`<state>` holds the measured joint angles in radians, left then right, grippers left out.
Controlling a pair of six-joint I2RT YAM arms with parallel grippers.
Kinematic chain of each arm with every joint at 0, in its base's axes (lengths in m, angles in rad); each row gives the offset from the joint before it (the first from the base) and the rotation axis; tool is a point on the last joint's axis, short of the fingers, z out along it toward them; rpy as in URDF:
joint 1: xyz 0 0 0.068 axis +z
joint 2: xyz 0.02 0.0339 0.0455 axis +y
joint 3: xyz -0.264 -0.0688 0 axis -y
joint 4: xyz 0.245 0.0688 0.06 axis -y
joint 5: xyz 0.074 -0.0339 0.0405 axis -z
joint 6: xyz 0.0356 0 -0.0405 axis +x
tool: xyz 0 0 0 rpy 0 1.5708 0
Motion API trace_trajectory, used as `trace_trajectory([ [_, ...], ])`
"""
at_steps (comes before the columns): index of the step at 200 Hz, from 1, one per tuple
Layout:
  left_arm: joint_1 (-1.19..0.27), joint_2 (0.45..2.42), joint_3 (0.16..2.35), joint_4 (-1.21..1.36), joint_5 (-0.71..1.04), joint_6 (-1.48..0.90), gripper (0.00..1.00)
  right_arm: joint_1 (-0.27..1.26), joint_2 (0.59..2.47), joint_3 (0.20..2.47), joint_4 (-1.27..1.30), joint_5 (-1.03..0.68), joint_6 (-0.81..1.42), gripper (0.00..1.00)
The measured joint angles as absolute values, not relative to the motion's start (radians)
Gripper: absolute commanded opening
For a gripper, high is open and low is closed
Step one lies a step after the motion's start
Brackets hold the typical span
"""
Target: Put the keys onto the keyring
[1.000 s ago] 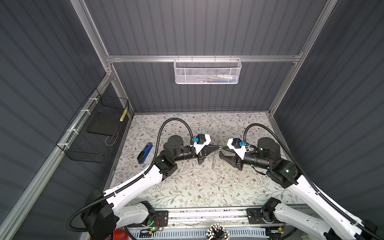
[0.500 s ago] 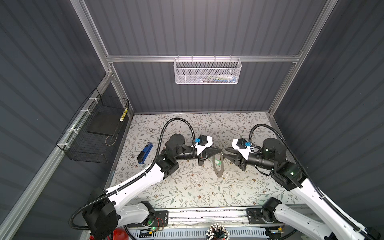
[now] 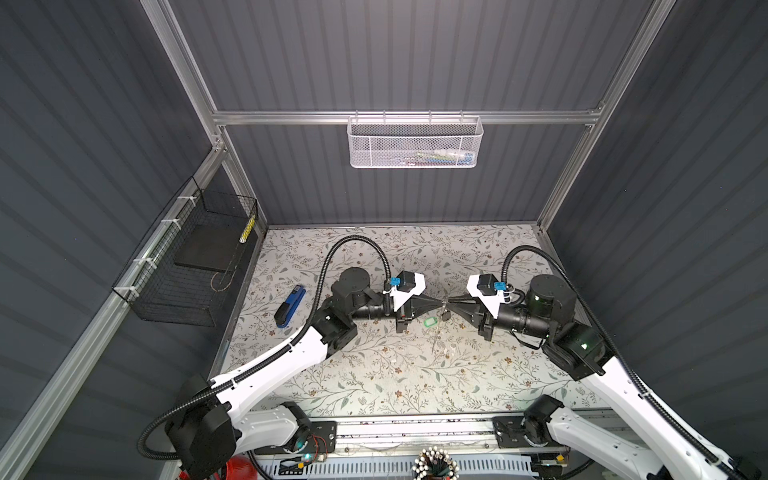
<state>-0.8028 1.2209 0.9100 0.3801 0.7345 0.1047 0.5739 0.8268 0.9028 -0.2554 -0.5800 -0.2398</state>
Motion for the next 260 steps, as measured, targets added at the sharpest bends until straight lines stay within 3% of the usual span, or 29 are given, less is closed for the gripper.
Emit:
trace_trajectory([
  [49,-0.796,1.222,0.915,0.371,0.735,0.117,0.00,0.574,0.844,0.903,-0.258,-0.607,-0.236,0.00],
  [69,-0.797,1.224,0.923,0.356,0.736,0.129,0.00,0.572,0.841,0.903,-0.260,-0.608,-0.236,0.00],
  [85,-0.797,1.227,0.947,0.312,0.733,0.162,0.21,0.572,0.839,0.903,-0.262,-0.605,-0.240,0.00],
  [102,-0.797,1.228,0.997,0.215,0.714,0.235,0.29,0.572,0.846,0.905,-0.287,-0.595,-0.252,0.00],
  [176,-0.813,1.282,1.328,-0.338,0.546,0.680,0.28,0.570,0.994,1.072,-0.551,-0.549,-0.323,0.00],
  [260,-0.882,1.330,1.335,-0.473,0.418,0.791,0.28,0.570,1.069,1.171,-0.684,-0.519,-0.342,0.00],
])
